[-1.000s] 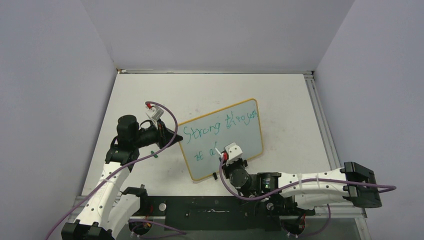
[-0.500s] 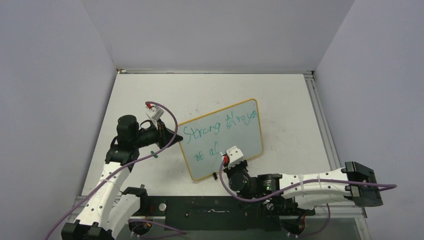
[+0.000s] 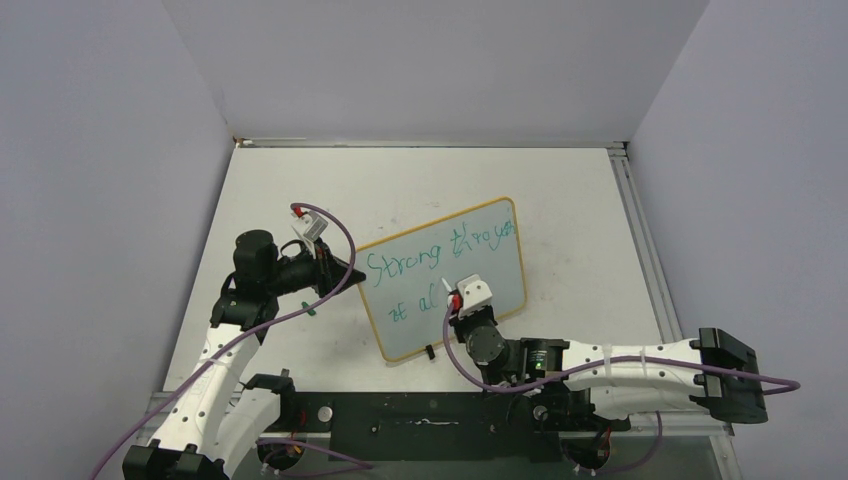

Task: Write a sentence on the whiteboard

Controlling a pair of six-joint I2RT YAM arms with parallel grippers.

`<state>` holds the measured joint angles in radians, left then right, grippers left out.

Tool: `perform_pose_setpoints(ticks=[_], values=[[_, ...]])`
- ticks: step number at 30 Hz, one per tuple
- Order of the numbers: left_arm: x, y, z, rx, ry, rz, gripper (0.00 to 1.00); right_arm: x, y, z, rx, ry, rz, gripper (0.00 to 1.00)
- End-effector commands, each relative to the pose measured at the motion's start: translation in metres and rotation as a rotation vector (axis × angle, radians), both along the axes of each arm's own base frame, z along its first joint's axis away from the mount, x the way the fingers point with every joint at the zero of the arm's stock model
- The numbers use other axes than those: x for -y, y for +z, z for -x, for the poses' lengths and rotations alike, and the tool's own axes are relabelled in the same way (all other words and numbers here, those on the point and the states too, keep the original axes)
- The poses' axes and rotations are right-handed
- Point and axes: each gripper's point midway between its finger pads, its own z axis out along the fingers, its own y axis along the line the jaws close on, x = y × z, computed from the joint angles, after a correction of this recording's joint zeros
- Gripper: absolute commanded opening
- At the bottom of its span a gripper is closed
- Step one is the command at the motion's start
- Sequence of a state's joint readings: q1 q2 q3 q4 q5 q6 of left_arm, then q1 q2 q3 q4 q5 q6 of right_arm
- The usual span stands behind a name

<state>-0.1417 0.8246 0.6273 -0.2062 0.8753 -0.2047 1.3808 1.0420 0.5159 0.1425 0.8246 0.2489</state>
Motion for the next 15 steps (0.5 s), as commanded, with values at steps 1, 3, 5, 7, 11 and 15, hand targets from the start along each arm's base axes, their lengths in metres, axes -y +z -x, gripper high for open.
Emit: perform_pose_setpoints(ticks=[1, 3, 5, 7, 11, 15], values=[[0.002, 0.013, -0.004, 0.073, -0.016, -0.006, 0.00, -0.011, 0.015, -0.002, 0.009, 0.008, -0.053, 0.05], [0.002, 0.013, -0.003, 0.073, -0.018, -0.005, 0.00, -0.011, 0.009, 0.000, -0.013, 0.012, -0.048, 0.05], [0.002, 0.013, -0.003, 0.072, -0.020, -0.004, 0.00, -0.012, 0.003, 0.005, -0.039, 0.026, -0.045, 0.05], [0.002, 0.014, -0.003, 0.074, -0.020, -0.004, 0.00, -0.011, -0.004, 0.011, -0.062, 0.032, -0.043, 0.05], [0.002, 0.014, -0.003, 0.077, -0.019, -0.003, 0.00, -0.010, -0.016, 0.024, -0.104, 0.041, -0.029, 0.05], [0.002, 0.015, -0.002, 0.078, -0.021, -0.003, 0.00, -0.006, -0.029, 0.031, -0.138, 0.035, -0.006, 0.05]])
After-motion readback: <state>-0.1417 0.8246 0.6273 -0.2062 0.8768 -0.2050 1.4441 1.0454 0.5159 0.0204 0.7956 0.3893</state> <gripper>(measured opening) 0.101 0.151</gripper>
